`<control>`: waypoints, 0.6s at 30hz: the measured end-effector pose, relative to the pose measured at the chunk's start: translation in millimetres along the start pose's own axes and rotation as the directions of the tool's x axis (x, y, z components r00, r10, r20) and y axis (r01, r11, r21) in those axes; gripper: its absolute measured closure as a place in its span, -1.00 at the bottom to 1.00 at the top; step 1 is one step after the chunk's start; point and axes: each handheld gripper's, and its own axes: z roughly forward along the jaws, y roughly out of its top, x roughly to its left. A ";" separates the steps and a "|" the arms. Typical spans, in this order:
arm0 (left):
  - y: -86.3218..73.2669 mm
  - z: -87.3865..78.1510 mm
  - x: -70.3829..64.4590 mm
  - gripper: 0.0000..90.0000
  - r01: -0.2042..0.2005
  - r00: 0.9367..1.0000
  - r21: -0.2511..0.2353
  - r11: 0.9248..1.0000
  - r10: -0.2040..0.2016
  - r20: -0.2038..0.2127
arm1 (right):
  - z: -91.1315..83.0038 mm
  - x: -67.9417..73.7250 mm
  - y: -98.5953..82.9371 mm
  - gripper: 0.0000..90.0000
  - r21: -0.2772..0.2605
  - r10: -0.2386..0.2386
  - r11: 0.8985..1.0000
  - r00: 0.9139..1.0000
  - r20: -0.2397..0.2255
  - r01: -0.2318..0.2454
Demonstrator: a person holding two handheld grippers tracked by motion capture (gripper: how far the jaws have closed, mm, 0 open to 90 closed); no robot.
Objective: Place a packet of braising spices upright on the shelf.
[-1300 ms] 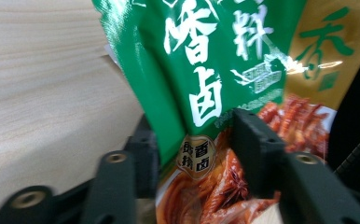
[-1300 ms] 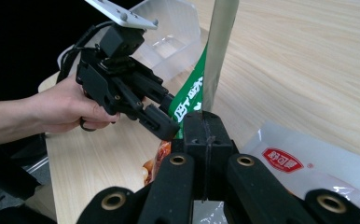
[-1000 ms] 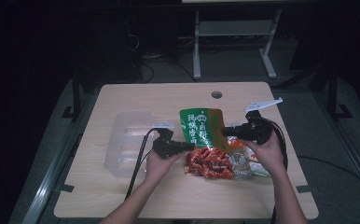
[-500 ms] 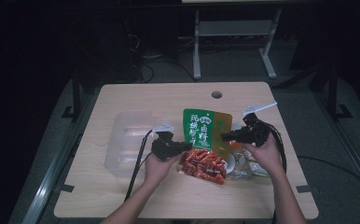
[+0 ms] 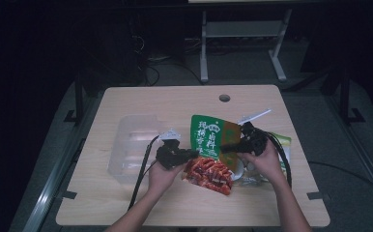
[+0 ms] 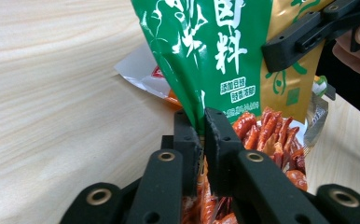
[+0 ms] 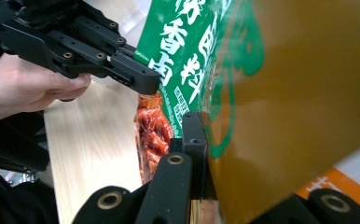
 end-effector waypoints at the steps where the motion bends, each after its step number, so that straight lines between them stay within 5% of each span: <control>1: 0.1 -3.6 -0.9 0.81 -0.012 1.000 -0.003 1.000 0.011 -0.006 | -1.2 1.3 0.1 0.98 -0.013 -0.005 1.000 1.000 -0.018 0.004; 14: 1.6 -19.1 -28.9 0.22 -0.088 0.994 -0.009 0.996 0.087 -0.068 | -23.5 24.0 5.5 0.99 -0.069 -0.082 0.995 0.995 -0.061 0.078; 18: 3.8 -26.4 -41.1 0.05 -0.139 0.987 -0.024 0.990 0.136 -0.088 | -33.4 34.1 9.0 0.99 -0.099 -0.118 0.989 0.992 -0.046 0.113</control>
